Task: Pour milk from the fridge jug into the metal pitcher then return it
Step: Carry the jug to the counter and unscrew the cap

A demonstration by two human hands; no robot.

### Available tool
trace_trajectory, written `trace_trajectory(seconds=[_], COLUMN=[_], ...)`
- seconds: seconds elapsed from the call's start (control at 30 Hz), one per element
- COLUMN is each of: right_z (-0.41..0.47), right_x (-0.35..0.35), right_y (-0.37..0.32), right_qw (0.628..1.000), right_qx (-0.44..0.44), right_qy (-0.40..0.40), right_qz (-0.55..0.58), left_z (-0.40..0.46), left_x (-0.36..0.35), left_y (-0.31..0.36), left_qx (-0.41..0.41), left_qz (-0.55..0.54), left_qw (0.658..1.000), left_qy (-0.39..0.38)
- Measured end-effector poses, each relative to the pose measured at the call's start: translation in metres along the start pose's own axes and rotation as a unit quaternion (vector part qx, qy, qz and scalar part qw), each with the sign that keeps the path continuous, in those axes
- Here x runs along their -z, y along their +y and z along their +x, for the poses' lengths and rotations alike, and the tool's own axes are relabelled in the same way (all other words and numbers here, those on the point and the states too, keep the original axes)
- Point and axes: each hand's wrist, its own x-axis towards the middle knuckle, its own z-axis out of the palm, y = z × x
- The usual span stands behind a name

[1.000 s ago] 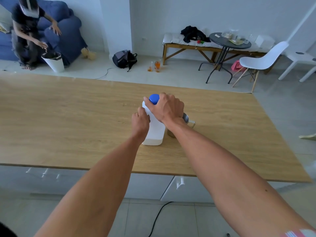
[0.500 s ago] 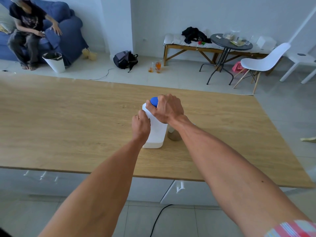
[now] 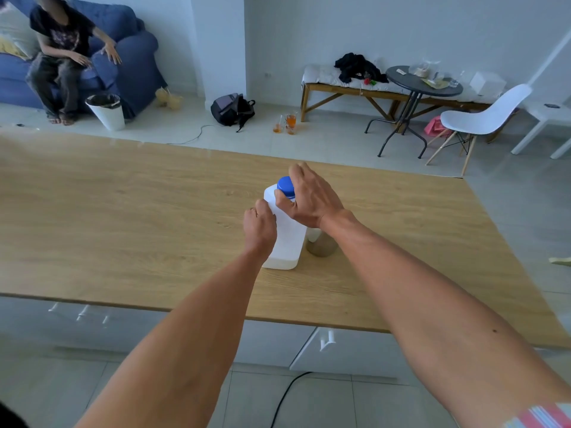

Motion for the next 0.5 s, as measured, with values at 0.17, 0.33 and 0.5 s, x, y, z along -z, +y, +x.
trace_trajectory(seconds=[0.17,0.33,0.5], right_z=[0.000,-0.002,0.011], right_x=[0.004,0.022,0.029], right_y=[0.003,-0.003,-0.019], right_qw=[0.994,0.997,0.985], right_qx=[0.107,0.019,-0.074], right_qy=[-0.011,-0.007,-0.051], right_qz=[-0.003,-0.072,-0.144], left_z=[-0.002,-0.003,-0.005], left_x=[0.000,0.001,0.000], left_y=[0.001,0.002,0.003], left_qx=[-0.022,-0.014,-0.018], left_qz=[0.028,0.026,0.044], left_qw=[0.999,1.000,0.999], left_qy=[0.000,0.004,0.016])
